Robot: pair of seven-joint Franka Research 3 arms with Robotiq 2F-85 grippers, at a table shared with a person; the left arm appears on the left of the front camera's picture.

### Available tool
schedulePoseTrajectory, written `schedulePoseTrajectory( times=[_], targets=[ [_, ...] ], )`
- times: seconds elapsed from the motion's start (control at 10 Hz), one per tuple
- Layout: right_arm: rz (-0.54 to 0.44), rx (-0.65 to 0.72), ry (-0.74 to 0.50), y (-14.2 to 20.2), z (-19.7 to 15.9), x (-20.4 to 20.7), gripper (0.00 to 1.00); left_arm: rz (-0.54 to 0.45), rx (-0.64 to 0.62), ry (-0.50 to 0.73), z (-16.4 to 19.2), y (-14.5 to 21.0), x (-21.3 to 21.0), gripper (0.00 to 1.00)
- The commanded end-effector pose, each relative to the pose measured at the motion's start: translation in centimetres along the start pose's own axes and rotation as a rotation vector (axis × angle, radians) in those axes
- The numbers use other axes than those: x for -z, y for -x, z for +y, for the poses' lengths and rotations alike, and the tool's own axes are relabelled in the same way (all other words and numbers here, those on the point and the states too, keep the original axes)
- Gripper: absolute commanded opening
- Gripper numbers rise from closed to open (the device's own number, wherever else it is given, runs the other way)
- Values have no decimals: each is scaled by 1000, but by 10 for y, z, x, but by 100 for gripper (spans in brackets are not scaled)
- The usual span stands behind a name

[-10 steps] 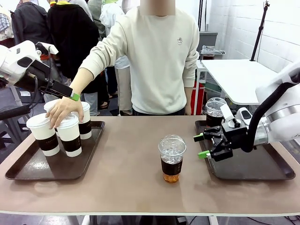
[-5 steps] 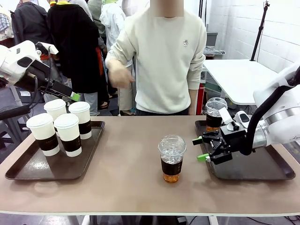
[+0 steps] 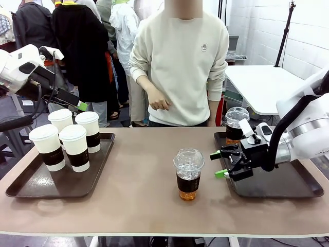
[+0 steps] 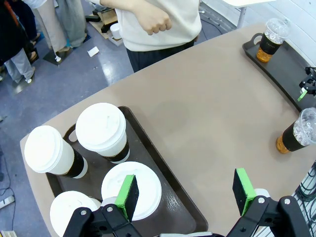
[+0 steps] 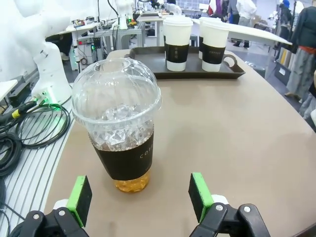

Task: Distribute the coffee onto the tray.
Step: Pick up another iced Americano from the middle of the table and place it on the right Handle tray.

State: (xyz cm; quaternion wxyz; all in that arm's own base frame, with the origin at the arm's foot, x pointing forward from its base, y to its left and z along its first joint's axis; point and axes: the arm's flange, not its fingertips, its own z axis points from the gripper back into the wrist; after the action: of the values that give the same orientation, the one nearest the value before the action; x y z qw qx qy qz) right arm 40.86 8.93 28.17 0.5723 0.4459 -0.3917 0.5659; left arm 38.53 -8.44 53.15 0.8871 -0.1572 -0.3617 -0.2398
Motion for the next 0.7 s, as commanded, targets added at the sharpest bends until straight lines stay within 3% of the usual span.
schedulePoseTrajectory(
  times=[0.0,0.6],
  targets=[
    [-51,-19,10,7,-3,19,100,-4,-9,8,2,1,1,100],
    [-73,0,-26,27,-7,50,100,-4,-9,8,2,1,1,100]
  ],
)
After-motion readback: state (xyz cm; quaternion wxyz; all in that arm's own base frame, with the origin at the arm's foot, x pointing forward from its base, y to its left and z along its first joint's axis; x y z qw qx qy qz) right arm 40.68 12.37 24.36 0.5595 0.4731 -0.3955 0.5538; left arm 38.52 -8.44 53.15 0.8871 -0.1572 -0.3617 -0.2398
